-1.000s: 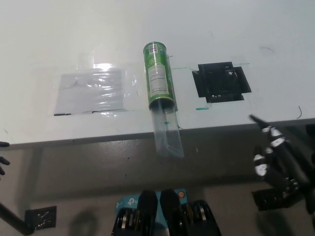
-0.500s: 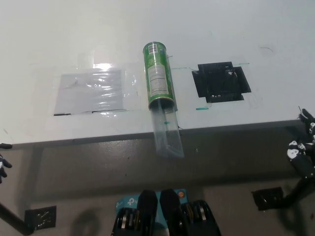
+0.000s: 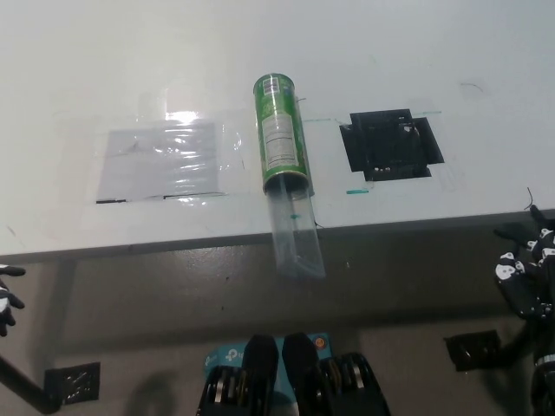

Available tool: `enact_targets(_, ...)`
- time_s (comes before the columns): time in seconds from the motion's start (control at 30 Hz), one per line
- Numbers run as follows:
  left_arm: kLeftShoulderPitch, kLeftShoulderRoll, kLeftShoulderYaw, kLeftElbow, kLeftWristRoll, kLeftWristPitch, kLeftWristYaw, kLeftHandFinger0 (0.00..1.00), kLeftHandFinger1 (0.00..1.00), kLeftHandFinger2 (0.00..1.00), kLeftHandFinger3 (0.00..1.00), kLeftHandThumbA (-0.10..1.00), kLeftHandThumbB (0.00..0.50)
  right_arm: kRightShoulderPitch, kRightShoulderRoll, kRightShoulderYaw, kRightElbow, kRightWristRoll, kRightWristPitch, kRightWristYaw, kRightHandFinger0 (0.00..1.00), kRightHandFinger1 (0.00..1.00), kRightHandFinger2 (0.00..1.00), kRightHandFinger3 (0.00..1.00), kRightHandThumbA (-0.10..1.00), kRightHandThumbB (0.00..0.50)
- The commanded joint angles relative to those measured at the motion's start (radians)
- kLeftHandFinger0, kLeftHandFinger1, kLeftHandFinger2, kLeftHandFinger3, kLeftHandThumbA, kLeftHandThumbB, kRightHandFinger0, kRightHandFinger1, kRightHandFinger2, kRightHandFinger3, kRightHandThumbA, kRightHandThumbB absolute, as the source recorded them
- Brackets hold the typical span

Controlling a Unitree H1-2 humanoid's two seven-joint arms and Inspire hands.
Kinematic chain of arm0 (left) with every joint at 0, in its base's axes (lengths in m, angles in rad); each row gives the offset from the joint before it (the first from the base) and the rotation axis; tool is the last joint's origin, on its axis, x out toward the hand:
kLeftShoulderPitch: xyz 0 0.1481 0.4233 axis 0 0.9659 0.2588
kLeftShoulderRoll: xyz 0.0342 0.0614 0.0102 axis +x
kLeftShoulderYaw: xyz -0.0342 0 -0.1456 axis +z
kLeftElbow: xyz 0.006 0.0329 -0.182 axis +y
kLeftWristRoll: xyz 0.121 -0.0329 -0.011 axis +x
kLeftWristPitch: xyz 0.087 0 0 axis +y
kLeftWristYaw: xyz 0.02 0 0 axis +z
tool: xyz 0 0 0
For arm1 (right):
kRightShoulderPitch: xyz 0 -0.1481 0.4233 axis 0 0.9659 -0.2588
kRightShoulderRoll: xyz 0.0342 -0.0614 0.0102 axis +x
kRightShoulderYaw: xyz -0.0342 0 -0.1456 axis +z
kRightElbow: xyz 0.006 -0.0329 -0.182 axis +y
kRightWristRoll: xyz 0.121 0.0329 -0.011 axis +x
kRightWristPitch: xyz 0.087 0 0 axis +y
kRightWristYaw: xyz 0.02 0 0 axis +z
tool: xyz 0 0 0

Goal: The robot uses its right hand finger to pull out the chips tray kept inside a container in the middle of the desk

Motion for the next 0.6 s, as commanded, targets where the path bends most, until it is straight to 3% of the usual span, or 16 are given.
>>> enact_targets(0.0,-0.007,0.003,0.013,-0.007,-0.006,-0.052,0.013,0.23,0.24,0.31,0.51,0.13,0.0,-0.019,-0.021,0.004,-0.02,0.017,-0.016,-0.034,0.0,0.03,0.67,1.0,-0.1,0.17)
enact_targets(0.13,-0.009,-0.001,0.015,-0.02,-0.007,-0.022,0.022,0.22,0.23,0.3,0.5,0.11,0.0,-0.02,-0.024,0.006,-0.024,0.024,-0.011,-0.039,0.0,0.03,0.66,1.0,-0.1,0.17)
enact_targets(0.23,-0.005,-0.004,0.012,-0.014,-0.003,-0.038,0.018,0.21,0.24,0.31,0.51,0.04,0.0,-0.02,-0.026,0.0,-0.019,0.029,-0.006,-0.051,0.0,0.03,0.65,1.0,-0.1,0.17)
enact_targets(0.57,0.001,-0.012,0.01,-0.014,0.0,-0.033,0.019,0.21,0.24,0.31,0.51,0.0,0.0,-0.012,-0.035,0.012,-0.035,0.02,0.021,-0.065,0.0,0.04,0.63,1.0,-0.1,0.18)
